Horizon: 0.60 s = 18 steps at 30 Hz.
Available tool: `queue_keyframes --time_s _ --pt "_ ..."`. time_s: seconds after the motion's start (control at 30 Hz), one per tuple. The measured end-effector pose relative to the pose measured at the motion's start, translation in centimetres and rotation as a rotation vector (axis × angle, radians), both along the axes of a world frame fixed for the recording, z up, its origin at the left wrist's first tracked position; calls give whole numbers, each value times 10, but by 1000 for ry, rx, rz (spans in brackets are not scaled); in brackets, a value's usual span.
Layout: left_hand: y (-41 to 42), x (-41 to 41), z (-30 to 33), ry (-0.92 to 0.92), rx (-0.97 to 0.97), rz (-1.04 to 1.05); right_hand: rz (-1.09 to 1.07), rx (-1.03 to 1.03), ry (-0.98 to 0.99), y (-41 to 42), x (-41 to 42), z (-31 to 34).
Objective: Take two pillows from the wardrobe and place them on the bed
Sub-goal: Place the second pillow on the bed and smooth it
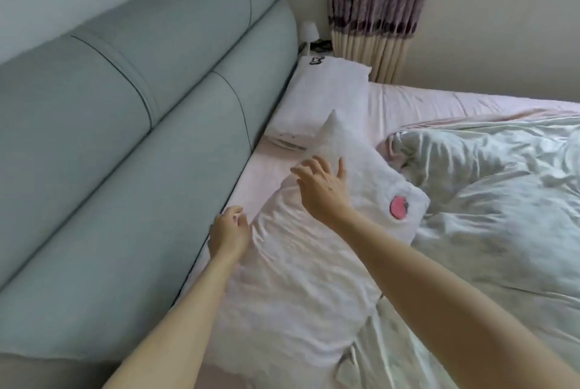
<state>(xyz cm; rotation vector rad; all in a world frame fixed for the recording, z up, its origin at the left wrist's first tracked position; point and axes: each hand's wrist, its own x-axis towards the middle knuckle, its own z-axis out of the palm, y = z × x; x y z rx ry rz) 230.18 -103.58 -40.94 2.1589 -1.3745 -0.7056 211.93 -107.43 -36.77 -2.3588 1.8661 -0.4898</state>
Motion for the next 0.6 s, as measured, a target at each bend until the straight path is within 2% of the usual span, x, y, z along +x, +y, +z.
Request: queue_keyframes --time_s 0.1,0.3,0.47,0.6 --pt "-8 24 -44 -142 92 -56 -58 210 -29 6 4 -69" --pt "-5 29 -106 -123 266 -196 -354 516 -260 49 -15 -167" --pt "-31 33 -151 -134 368 -267 -719 479 -438 65 -20 -208" --pt "-82 38 -192 -196 422 -328 -960 516 -664 69 -21 -238"
